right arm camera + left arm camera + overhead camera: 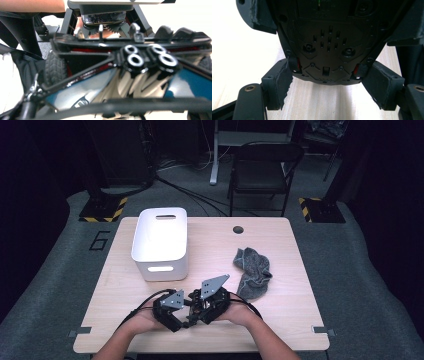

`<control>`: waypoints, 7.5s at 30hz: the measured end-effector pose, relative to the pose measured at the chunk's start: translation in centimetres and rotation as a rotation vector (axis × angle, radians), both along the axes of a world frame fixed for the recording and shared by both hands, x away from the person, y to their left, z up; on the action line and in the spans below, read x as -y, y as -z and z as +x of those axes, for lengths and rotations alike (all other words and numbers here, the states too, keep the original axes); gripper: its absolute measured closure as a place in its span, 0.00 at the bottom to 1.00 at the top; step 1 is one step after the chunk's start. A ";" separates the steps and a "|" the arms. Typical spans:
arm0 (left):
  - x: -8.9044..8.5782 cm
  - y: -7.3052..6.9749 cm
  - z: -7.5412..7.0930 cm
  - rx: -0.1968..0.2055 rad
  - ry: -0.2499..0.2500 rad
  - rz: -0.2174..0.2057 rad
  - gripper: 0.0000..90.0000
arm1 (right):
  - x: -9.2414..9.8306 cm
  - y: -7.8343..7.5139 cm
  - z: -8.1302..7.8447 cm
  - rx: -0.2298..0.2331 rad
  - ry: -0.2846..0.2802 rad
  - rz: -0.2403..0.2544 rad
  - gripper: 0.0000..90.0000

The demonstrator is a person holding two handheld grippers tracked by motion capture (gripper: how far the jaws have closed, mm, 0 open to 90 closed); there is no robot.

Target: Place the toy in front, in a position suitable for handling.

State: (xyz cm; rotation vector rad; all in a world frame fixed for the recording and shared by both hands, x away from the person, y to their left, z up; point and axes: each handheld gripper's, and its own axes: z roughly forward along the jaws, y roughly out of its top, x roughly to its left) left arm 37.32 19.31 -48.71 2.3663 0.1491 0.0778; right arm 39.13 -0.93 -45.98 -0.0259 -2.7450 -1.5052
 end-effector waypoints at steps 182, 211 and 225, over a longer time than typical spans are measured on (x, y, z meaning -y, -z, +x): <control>-0.9 2.4 1.5 -0.003 -0.025 0.089 0.25 | 9.1 -0.7 3.1 0.054 0.239 -0.240 0.20; -1.1 2.6 1.7 -0.028 -0.019 0.085 0.26 | 17.0 4.6 10.0 -0.108 0.584 -0.451 0.00; -1.2 2.7 1.6 -0.018 -0.020 0.085 0.26 | 17.8 4.9 7.8 -0.038 0.596 -0.312 0.44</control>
